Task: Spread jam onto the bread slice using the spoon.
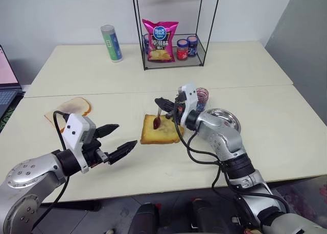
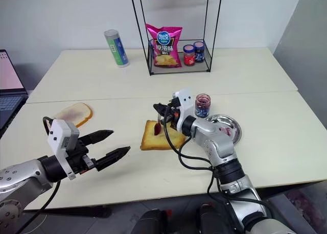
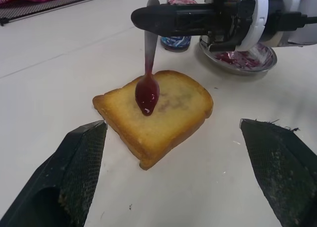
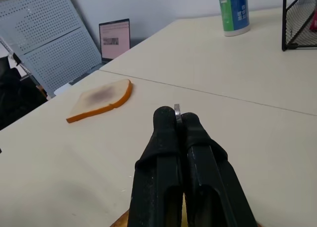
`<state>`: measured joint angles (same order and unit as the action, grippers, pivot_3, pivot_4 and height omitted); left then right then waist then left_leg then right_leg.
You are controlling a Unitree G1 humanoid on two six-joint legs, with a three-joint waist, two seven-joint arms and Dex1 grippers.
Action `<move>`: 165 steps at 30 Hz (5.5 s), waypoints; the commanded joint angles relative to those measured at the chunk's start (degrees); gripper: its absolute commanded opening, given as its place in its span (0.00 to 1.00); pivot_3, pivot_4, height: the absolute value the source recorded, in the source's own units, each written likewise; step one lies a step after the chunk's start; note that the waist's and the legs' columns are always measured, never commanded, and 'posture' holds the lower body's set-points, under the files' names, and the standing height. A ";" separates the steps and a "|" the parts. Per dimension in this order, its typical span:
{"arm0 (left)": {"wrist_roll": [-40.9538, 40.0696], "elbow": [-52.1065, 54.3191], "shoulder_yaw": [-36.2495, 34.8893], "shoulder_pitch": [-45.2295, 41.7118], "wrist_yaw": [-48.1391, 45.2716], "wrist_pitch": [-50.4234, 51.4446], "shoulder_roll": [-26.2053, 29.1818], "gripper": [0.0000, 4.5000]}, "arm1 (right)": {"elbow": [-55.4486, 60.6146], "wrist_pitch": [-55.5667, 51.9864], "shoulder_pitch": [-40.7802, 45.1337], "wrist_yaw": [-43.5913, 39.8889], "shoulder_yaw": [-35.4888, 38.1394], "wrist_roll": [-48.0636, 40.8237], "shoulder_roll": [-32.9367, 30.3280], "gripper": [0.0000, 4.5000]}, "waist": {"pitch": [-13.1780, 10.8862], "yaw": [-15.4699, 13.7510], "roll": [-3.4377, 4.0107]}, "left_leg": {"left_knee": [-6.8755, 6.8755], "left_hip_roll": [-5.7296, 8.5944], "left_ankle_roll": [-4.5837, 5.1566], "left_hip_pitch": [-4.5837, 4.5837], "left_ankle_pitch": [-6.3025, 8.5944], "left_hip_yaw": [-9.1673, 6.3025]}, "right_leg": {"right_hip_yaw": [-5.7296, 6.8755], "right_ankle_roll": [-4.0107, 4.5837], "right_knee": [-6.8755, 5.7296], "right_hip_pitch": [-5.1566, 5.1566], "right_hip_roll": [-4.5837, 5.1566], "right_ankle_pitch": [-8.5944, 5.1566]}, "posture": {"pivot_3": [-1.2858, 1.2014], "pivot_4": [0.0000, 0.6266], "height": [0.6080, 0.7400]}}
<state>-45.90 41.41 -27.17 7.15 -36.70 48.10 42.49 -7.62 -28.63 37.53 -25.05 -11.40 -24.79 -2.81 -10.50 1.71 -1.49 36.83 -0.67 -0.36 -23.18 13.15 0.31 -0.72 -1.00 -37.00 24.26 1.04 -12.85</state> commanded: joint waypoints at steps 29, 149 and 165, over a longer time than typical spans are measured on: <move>2.56 -7.81 8.11 -12.39 -4.03 -5.28 4.10 1.00 | 12.04 -16.45 -0.76 7.51 17.31 -10.21 0.85 0.01 | 0.00 -0.03 -0.02 | -0.01 0.02 0.00 0.08 0.00 0.05 | -0.05 -0.03 -0.01 -0.08 -0.01 0.01 | 0.52 0.24 1.00; 24.56 -29.12 44.51 -41.42 -17.07 -24.40 -14.22 1.00 | 18.11 -16.56 -21.99 18.67 39.96 -35.87 -18.19 0.01 | -0.04 0.20 0.01 | -0.16 -0.08 0.02 0.12 0.01 0.18 | -0.25 -0.21 0.02 -0.06 -0.54 -0.01 | 0.52 0.24 1.00; 24.83 -25.07 42.12 -37.14 -15.18 -22.65 -13.11 1.00 | 4.94 -12.15 -18.85 13.58 39.96 -29.67 -19.20 0.17 | -0.04 -0.03 0.01 | -0.11 -0.02 0.02 0.09 0.01 0.17 | -0.25 -0.22 0.04 -0.09 -0.50 -0.01 | 0.52 0.24 1.00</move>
<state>-21.23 14.06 16.48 -30.02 -52.02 25.78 29.11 -3.12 -41.80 17.48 -10.99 27.04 -54.59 -21.32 -10.54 1.68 -1.49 36.72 -0.69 -0.34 -23.09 13.16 0.48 -0.98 -1.22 -36.96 24.17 0.53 -12.86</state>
